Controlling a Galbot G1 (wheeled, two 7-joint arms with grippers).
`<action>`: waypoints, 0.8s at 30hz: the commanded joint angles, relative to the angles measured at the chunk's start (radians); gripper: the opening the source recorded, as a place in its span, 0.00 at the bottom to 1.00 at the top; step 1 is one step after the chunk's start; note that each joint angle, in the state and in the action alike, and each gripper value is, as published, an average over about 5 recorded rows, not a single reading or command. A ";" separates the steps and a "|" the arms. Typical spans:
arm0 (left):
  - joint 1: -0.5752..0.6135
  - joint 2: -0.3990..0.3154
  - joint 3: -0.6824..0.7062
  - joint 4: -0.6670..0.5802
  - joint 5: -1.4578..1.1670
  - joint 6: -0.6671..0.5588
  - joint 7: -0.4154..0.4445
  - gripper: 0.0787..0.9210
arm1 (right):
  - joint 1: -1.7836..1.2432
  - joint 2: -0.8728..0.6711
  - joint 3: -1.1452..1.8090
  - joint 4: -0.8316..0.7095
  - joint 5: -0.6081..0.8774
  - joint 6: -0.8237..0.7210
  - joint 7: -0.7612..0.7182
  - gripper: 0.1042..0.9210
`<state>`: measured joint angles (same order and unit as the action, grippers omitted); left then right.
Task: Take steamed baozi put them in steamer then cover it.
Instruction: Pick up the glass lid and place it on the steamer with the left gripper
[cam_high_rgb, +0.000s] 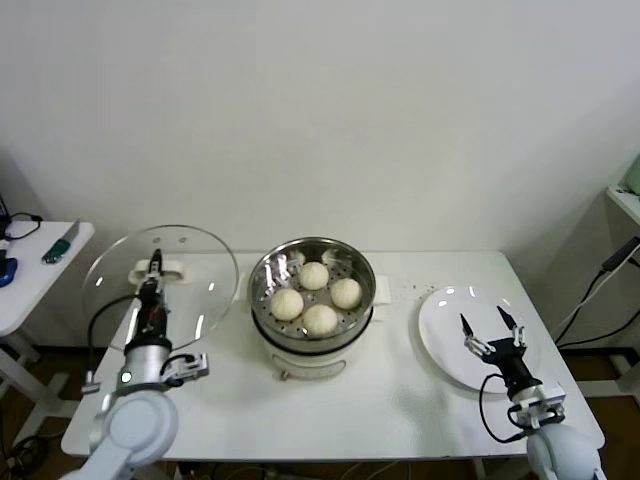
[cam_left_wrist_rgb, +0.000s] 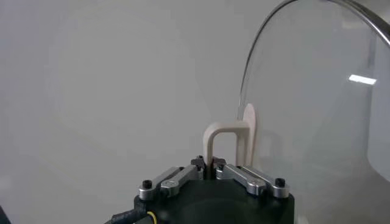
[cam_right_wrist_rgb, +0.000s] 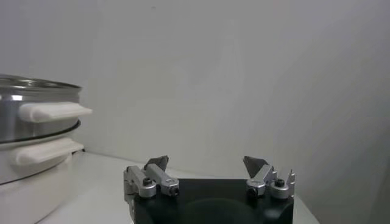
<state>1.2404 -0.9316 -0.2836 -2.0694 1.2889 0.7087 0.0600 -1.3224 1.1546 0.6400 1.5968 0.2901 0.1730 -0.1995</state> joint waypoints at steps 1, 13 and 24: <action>-0.218 -0.019 0.210 -0.069 0.111 0.077 0.279 0.08 | 0.090 -0.016 -0.045 -0.067 -0.026 -0.007 0.014 0.88; -0.363 -0.314 0.393 0.112 0.325 0.077 0.409 0.08 | 0.078 -0.005 -0.019 -0.082 -0.040 0.000 0.011 0.88; -0.392 -0.503 0.428 0.271 0.340 0.077 0.366 0.08 | 0.034 0.006 0.024 -0.065 -0.042 0.007 0.001 0.88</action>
<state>0.9101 -1.2393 0.0716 -1.9426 1.5685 0.7365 0.4011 -1.2751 1.1588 0.6430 1.5337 0.2514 0.1783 -0.1944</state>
